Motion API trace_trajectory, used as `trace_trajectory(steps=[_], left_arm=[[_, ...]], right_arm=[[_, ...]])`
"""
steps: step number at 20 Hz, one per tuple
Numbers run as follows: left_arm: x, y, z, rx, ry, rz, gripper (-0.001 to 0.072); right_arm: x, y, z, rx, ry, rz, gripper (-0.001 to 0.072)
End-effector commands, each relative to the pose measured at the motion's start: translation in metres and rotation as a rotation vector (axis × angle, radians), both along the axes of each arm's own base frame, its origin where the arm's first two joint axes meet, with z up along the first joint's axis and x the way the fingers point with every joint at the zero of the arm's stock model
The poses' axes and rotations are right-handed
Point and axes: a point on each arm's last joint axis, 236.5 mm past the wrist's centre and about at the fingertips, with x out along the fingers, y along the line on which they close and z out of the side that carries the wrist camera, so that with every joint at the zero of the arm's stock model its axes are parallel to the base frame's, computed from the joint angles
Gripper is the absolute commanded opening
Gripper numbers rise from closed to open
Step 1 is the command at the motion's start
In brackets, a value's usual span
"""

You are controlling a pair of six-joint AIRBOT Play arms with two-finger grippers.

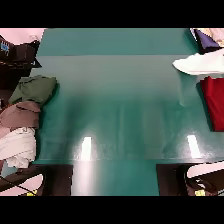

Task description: Fold the shirts.

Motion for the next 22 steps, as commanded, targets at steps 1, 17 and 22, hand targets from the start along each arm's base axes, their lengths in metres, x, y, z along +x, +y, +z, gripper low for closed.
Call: trace_trajectory(steps=[1,17,22], left_arm=[[-0.001,-0.005,0.002,-0.032,0.009,0.010,0.0029],[-0.006,-0.005,-0.001,-0.009,0.021,-0.026,0.0029],[-0.009,-0.004,-0.003,0.017,0.019,-0.073,0.0029]], right_arm=[[-0.017,-0.041,0.009,-0.021,-0.023,-0.084,0.0014],[-0.117,-0.053,0.068,-0.057,0.020,-0.230,0.0014],[-0.222,-0.062,-0.013,0.030,0.422,-0.447,0.0016]])
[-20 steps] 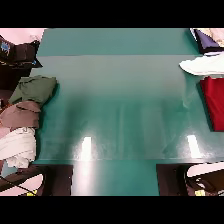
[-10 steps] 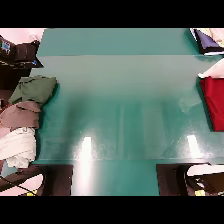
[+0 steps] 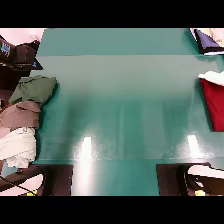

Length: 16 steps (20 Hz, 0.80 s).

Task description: Fold the shirts.

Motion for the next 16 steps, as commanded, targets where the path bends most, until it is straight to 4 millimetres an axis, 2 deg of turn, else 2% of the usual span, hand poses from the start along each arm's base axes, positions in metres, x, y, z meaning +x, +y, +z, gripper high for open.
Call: trace_trajectory(steps=[1,3,4,6,8,10,12,14,15,16], left_arm=[[-0.002,0.000,-0.001,0.016,-0.004,-0.029,0.0029],[-0.001,0.000,-0.001,0.015,-0.005,-0.029,0.0029],[-0.001,0.000,-0.001,0.015,-0.006,-0.028,0.0029],[0.000,0.000,0.000,0.014,-0.010,-0.027,0.0030],[0.002,0.000,0.001,0.012,-0.018,-0.024,0.0030],[0.000,0.000,0.000,0.013,-0.010,-0.026,0.0030],[0.001,0.000,0.001,0.011,-0.015,-0.022,0.0030],[0.005,0.000,0.003,0.007,-0.034,-0.017,0.0030],[0.009,-0.001,0.005,0.003,-0.049,-0.012,0.0030],[0.012,-0.001,0.007,0.000,-0.064,-0.008,0.0030]], right_arm=[[-0.084,-0.001,-0.053,0.085,0.288,-0.164,0.0016],[-0.114,-0.001,-0.069,0.104,0.357,-0.222,0.0019],[-0.124,0.001,-0.074,0.117,0.369,-0.238,0.0082],[-0.141,0.004,-0.083,0.146,0.383,-0.270,0.0635],[-0.151,0.007,-0.083,0.164,0.372,-0.314,0.0660],[-0.147,0.011,-0.072,0.153,0.329,-0.337,0.0652],[-0.117,0.026,-0.050,0.146,0.203,-0.289,0.0650],[-0.079,0.055,-0.023,0.164,0.065,-0.201,0.0650],[-0.060,0.078,-0.010,0.177,0.008,-0.138,0.0634],[-0.046,0.099,0.001,0.181,-0.030,-0.078,0.0526]])
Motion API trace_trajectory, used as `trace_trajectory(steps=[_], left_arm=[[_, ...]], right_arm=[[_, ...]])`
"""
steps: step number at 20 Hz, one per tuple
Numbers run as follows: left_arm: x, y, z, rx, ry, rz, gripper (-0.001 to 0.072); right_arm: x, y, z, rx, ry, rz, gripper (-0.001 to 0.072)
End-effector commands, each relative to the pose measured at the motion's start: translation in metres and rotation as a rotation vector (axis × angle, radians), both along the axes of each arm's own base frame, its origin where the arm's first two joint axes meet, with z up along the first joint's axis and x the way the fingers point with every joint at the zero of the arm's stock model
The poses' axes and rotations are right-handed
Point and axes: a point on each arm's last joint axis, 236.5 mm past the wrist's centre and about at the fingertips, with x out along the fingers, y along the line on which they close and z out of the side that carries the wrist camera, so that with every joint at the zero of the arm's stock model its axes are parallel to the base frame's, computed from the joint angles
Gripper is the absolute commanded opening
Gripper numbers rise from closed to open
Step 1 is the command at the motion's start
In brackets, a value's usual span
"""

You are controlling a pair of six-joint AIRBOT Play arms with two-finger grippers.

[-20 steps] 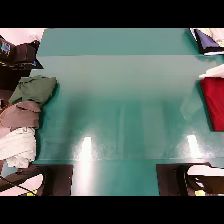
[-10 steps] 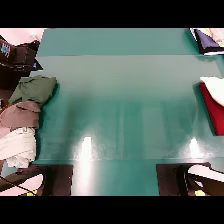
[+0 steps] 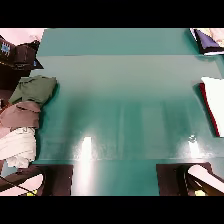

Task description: Fold the shirts.

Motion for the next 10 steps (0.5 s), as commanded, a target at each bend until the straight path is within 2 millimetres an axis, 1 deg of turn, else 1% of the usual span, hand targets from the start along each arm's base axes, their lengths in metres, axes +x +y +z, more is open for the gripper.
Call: trace_trajectory(steps=[1,2,3,5,7,10], left_arm=[[0.011,-0.001,0.007,-0.012,-0.050,0.015,0.0030],[0.014,-0.001,0.009,-0.016,-0.067,0.020,0.0030],[0.018,-0.001,0.012,-0.021,-0.087,0.026,0.0030],[0.026,-0.001,0.017,-0.030,-0.122,0.035,0.0030],[0.031,-0.001,0.021,-0.036,-0.149,0.043,0.0030],[0.039,-0.001,0.028,-0.046,-0.188,0.054,0.0029]], right_arm=[[0.054,0.073,0.043,0.030,-0.201,0.173,0.0358],[0.063,0.097,0.050,0.024,-0.217,0.239,0.0144],[0.070,0.124,0.057,0.018,-0.230,0.315,0.0018],[0.077,0.173,0.069,-0.007,-0.258,0.459,0.0018],[0.080,0.212,0.081,-0.034,-0.292,0.571,0.0018],[0.083,0.254,0.095,-0.045,-0.347,0.679,0.0018]])
